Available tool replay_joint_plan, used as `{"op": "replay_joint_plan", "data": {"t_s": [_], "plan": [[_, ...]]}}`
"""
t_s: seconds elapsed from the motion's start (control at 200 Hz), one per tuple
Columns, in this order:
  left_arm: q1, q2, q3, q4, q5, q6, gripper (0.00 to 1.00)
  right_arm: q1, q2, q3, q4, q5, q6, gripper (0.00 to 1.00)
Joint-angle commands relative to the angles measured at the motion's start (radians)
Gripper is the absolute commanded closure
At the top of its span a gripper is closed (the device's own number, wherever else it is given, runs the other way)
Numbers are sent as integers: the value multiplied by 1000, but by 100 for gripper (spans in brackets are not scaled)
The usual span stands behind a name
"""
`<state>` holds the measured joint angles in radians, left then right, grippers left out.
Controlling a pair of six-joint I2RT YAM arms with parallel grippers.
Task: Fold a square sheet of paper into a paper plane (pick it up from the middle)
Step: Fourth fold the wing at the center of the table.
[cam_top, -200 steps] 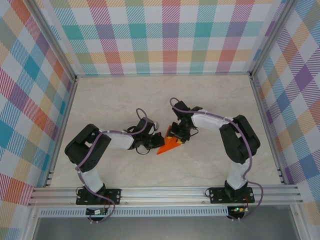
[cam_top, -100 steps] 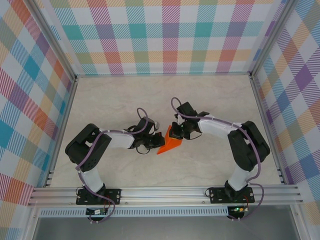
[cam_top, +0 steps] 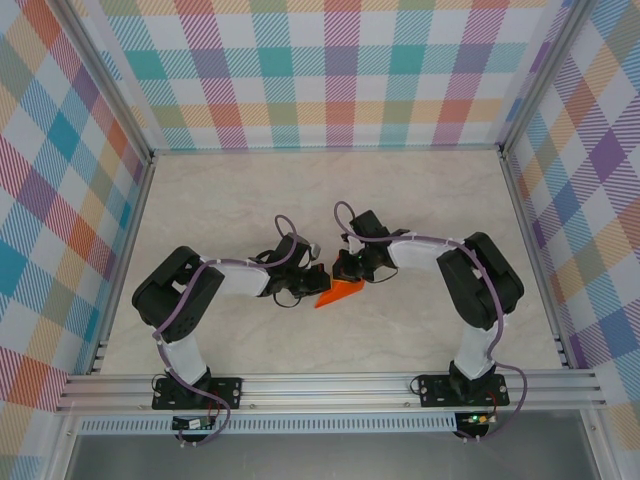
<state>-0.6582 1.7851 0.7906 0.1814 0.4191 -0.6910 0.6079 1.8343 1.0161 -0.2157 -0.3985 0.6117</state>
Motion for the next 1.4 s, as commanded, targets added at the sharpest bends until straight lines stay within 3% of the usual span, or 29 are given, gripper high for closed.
{"op": "replay_joint_plan", "data": {"t_s": [0.0, 0.315, 0.48, 0.915, 1.145, 1.4], "plan": [[2, 59, -27, -180, -83, 14, 100, 0, 15, -16, 27, -10, -35, 100], [0, 57, -40, -355, -130, 55, 100, -61, 23, -103, 131, -16, -99, 100], [0, 83, -40, -351, -116, 48, 100, -122, 23, -131, 160, -20, -118, 100], [0, 103, -35, -375, -123, 55, 100, -266, 21, -3, 13, 63, -70, 100], [-1, 108, -20, -384, -126, 57, 100, -237, -167, -58, 72, -76, -38, 100], [-1, 107, -14, -398, -140, 49, 100, -105, -56, -31, 96, -142, -7, 100]]}}
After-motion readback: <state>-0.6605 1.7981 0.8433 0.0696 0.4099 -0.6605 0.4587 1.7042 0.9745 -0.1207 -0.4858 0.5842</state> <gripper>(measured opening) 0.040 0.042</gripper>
